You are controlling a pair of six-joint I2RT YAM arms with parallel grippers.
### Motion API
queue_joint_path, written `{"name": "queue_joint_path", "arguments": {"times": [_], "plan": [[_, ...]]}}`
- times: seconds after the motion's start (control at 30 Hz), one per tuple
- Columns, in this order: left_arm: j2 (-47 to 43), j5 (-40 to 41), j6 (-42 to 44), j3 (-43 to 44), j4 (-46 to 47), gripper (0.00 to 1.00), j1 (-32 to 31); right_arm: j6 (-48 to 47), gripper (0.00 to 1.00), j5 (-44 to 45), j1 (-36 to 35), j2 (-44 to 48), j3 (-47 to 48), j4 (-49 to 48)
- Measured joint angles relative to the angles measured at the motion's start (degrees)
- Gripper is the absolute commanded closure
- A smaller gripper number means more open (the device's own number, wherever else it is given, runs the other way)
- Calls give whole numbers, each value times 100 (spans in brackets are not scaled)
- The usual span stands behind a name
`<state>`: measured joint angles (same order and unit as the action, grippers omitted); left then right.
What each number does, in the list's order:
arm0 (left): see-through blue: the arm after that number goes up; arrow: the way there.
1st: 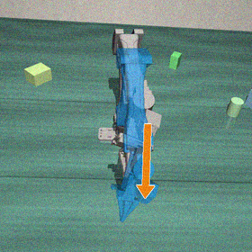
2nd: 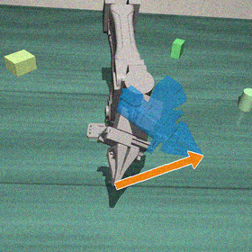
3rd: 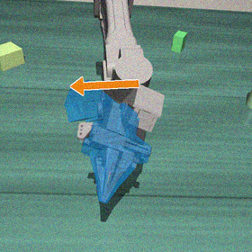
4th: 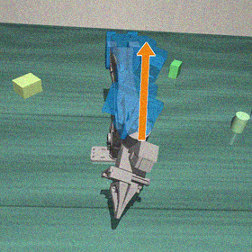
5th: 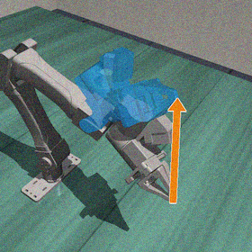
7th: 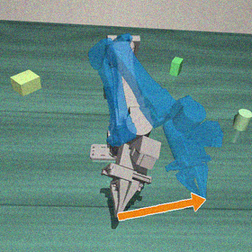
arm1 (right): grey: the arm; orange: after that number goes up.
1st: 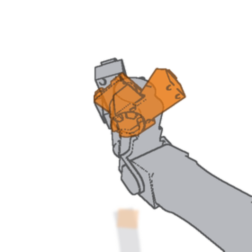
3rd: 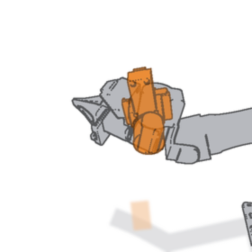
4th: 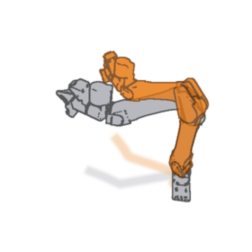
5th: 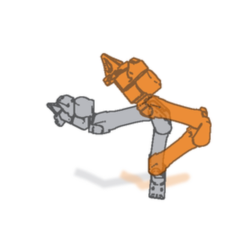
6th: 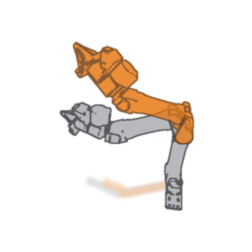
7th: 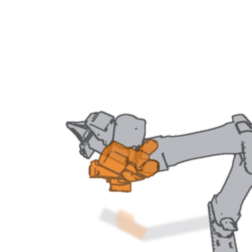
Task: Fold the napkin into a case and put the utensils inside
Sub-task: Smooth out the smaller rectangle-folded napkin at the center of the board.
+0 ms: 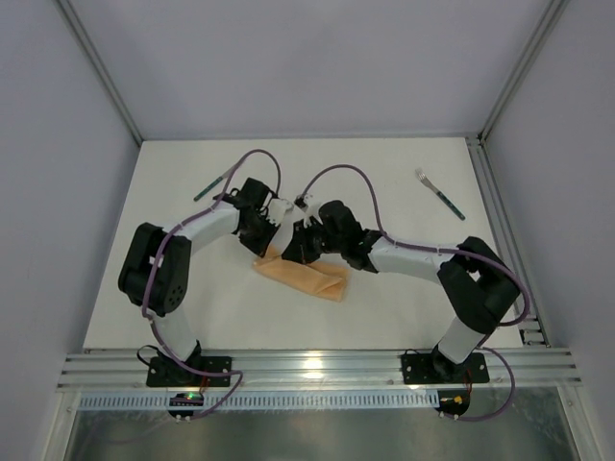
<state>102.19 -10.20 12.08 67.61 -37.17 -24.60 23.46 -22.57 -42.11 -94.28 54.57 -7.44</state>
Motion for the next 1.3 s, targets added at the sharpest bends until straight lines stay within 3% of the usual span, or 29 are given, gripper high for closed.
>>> {"name": "queue_joint_path", "arguments": {"times": [0.13, 0.3, 0.63, 0.77, 0.87, 1.0, 1.17, 1.3], "plan": [[0, 0, -26, 0, -17, 86, 46, 337, 96, 87, -518, -323, -7, -1180], [0, -2, -114, 0, -17, 83, 83, 553, 96, 284, -514, -802, -7, -1950], [2, -33, -166, 0, -15, 79, 127, 857, 96, 494, -466, -1578, -96, -2253], [2, -44, -205, 0, -15, 64, 153, 861, 96, 590, -466, -1738, -87, -2131], [2, -74, -273, 9, -31, 61, 192, 859, 96, 649, -466, -1840, -79, -1969], [2, -96, -295, 186, -170, 62, 225, 811, 96, 664, -466, -1899, 81, -1836], [-4, -188, -315, 605, -404, 86, 225, 789, 96, 662, -466, -1923, 149, -1762], [-7, -319, -267, 713, -472, 79, 223, 793, 96, 654, -466, -1923, 151, -1762]]}}
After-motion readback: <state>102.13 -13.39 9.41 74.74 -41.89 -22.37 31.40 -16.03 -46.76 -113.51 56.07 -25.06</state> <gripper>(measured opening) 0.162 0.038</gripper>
